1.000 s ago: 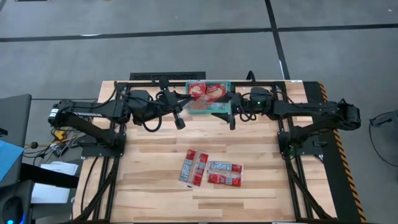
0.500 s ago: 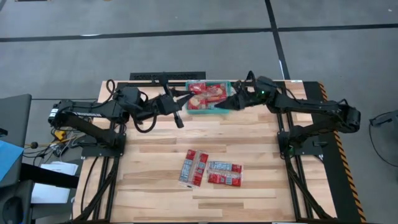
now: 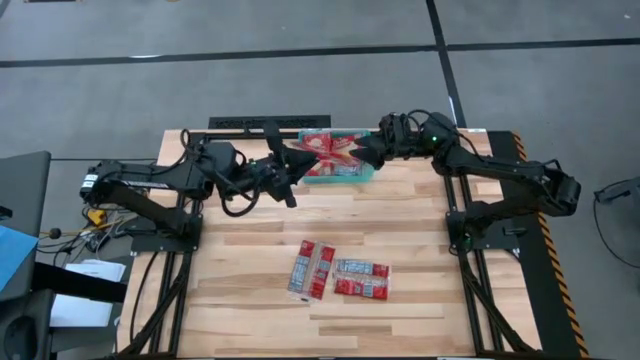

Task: Sort popcorn bags into baskets
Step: Put the bottom red popcorn bag into the green bin

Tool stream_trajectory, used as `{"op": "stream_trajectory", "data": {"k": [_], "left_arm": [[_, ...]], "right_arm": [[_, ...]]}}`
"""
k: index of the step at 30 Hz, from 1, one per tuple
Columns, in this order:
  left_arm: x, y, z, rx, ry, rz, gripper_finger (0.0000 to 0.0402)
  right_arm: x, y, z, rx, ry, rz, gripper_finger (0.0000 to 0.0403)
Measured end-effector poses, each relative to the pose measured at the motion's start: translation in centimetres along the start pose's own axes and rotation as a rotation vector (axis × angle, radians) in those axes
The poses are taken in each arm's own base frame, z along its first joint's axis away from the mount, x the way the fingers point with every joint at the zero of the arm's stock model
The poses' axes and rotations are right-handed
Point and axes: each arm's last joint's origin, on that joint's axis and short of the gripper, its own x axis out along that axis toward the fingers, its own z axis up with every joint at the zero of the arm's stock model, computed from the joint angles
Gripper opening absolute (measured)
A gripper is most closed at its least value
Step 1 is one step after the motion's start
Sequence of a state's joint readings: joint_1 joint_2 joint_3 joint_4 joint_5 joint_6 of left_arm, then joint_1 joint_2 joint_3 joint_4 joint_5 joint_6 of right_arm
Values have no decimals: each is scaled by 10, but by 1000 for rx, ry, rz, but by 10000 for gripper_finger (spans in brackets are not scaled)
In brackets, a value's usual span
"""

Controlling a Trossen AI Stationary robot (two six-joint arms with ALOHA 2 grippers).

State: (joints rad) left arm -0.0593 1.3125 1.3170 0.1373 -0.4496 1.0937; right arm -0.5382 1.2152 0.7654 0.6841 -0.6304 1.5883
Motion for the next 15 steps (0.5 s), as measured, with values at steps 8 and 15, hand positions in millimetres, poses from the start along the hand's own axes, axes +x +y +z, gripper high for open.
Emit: {"op": "stream_trajectory", "data": {"k": [8, 15], "left_arm": [[4, -4, -1, 93, 23, 11, 0], [4, -4, -1, 95, 15, 10, 0]], "right_arm": [[7, -1, -11, 54, 40, -4, 310], [8, -1, -11, 79, -1, -1, 310]]}}
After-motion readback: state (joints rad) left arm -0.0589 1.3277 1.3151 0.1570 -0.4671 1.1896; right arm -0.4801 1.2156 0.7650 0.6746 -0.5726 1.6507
